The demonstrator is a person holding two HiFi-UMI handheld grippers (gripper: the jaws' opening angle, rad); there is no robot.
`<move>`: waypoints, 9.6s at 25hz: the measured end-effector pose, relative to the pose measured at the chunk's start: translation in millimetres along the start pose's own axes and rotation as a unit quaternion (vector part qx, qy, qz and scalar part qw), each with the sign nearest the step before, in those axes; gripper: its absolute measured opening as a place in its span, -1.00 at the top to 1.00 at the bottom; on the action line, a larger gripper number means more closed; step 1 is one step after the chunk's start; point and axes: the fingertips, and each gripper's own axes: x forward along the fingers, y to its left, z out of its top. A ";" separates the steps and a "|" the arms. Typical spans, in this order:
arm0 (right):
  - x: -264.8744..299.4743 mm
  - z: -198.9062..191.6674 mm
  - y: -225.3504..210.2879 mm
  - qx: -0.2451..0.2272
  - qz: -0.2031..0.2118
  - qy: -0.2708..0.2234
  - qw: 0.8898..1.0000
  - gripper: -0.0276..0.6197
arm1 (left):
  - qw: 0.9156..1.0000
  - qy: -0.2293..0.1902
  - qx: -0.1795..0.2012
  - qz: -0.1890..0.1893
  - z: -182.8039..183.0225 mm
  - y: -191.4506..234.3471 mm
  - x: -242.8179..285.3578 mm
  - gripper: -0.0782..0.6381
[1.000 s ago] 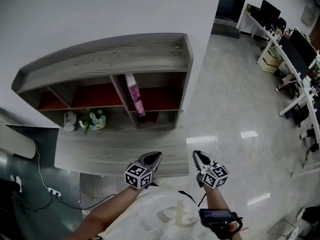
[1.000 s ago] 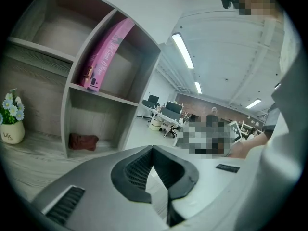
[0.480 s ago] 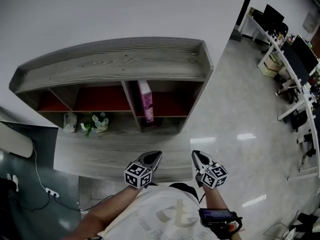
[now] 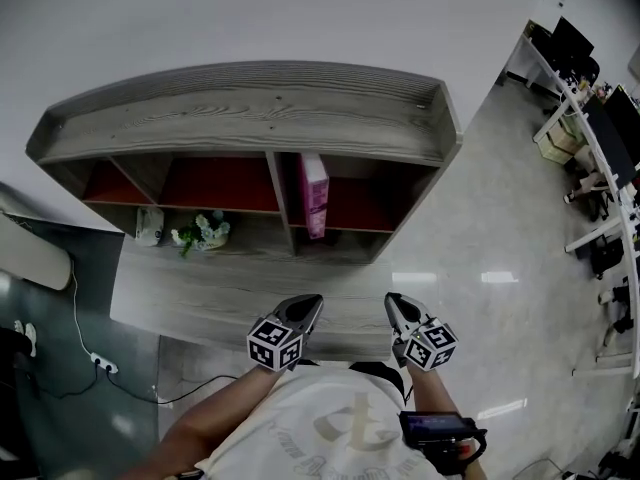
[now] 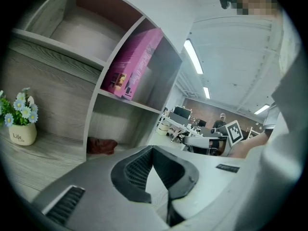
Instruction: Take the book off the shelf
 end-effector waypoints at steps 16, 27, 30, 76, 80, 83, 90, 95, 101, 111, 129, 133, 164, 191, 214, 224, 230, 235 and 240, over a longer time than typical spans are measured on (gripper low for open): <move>25.6 12.0 -25.5 -0.018 0.102 0.043 0.994 0.91 | 0.996 -0.019 -0.021 0.089 10.9 -4.7 24.3 0.78; 46.1 18.8 -21.3 -0.033 0.182 0.064 0.981 0.91 | 0.982 -0.056 0.002 0.182 41.0 1.5 13.5 0.78; 46.8 19.4 -21.8 -0.033 0.197 0.067 0.978 0.91 | 0.975 -0.072 0.009 0.212 58.5 3.5 6.0 0.78; 61.9 13.6 -49.1 -0.010 0.261 0.089 0.961 0.91 | 0.906 -0.155 0.073 0.387 231.1 46.8 46.7 -0.08; 64.5 13.2 -54.0 -0.007 0.259 0.090 0.962 0.91 | 0.900 -0.151 0.072 0.402 234.9 52.5 50.9 0.04; 67.7 12.6 -58.7 -0.004 0.255 0.091 0.963 0.91 | 0.896 -0.143 0.069 0.414 234.9 59.7 53.1 0.15; 71.4 10.2 -64.0 0.003 0.250 0.093 0.964 0.91 | 0.890 -0.135 0.061 0.431 232.9 70.5 51.6 0.24; 73.4 8.9 -65.5 0.005 0.249 0.094 0.964 0.91 | 0.889 -0.132 0.070 0.433 234.0 74.3 50.5 0.32; 75.3 8.5 -67.8 0.009 0.246 0.095 0.965 0.91 | 0.892 -0.136 0.073 0.425 235.1 76.0 51.2 0.34; 72.0 8.4 -69.1 0.011 0.245 0.092 0.965 0.91 | 0.902 -0.149 0.074 0.399 234.3 69.1 53.5 0.35; 52.7 7.5 -66.8 0.010 0.251 0.087 0.964 0.91 | 0.910 -0.152 0.083 0.377 229.1 41.2 49.8 0.35; 47.1 5.6 -65.6 0.010 0.254 0.087 0.963 0.91 | 0.909 -0.153 0.082 0.378 224.7 34.8 47.4 0.35; 12.6 -4.5 -55.4 0.006 0.269 0.086 0.959 0.91 | 0.908 -0.174 0.071 0.374 200.9 -13.4 12.9 0.35; 22.4 -11.1 12.9 -0.032 0.256 0.102 0.961 0.91 | 0.925 -0.201 0.044 0.320 147.3 -9.3 -75.2 0.35; 46.6 -2.5 65.3 -0.070 0.320 0.116 0.938 0.91 | 0.924 -0.172 -0.017 0.342 47.3 3.7 -127.3 0.35; 45.2 -6.4 81.3 -0.087 0.338 0.112 0.930 0.91 | 0.925 -0.150 -0.031 0.348 0.0 -0.9 -130.8 0.35; 46.6 -7.8 84.2 -0.087 0.340 0.114 0.929 0.91 | 0.927 -0.138 -0.040 0.347 -17.0 -2.5 -131.1 0.35; 46.9 -8.8 85.2 -0.085 0.337 0.113 0.931 0.91 | 0.928 -0.134 -0.042 0.344 -20.6 -1.9 -131.9 0.35; 47.3 -9.8 84.6 -0.084 0.335 0.115 0.932 0.91 | 0.930 -0.132 -0.040 0.340 -18.6 -1.3 -131.1 0.35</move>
